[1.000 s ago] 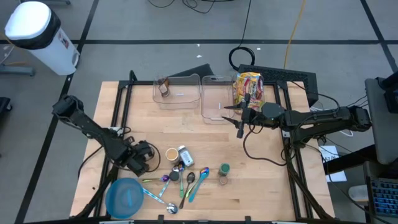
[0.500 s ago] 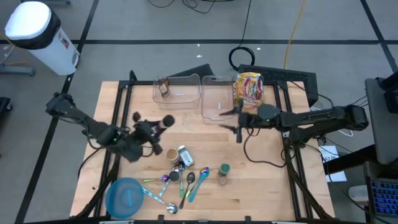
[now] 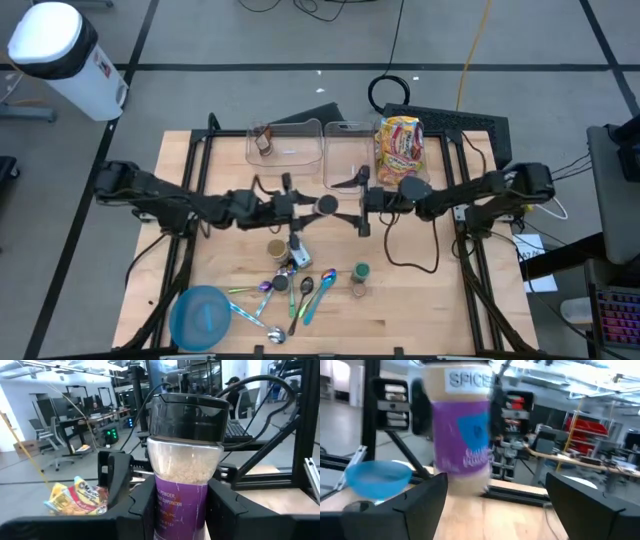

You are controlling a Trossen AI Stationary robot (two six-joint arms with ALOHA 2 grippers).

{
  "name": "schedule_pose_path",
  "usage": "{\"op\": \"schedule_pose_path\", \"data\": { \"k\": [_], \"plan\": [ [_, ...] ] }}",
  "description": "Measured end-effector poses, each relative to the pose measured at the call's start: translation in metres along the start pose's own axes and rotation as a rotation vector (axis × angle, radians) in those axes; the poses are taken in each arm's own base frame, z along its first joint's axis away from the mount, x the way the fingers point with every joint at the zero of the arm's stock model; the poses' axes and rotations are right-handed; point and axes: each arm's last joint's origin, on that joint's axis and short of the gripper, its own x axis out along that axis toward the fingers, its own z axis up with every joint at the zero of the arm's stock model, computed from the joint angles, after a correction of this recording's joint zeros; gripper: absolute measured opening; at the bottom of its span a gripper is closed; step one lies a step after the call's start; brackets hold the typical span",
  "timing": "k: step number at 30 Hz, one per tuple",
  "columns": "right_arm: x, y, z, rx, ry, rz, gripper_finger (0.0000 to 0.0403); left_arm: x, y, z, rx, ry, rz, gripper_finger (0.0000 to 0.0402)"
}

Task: Pick & Place Food Item
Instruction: Put the purple seasoning into the left transparent bin

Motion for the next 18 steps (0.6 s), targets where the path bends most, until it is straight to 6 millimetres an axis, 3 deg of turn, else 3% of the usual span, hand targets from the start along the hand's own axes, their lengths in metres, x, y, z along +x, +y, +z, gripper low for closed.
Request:
{"op": "schedule_pose_path", "data": {
  "k": [9, 18],
  "plan": [
    [0.014, 0.002, -0.004, 0.075, -0.026, 0.055, 0.0283, 0.012, 0.007, -0.010, -0.043, -0.033, -0.034, 0.0126],
    [0.014, 0.002, -0.004, 0.078, -0.018, 0.061, 0.0162, 0.012, 0.007, -0.010, -0.059, -0.034, -0.032, 0.0128]
  ]
}}
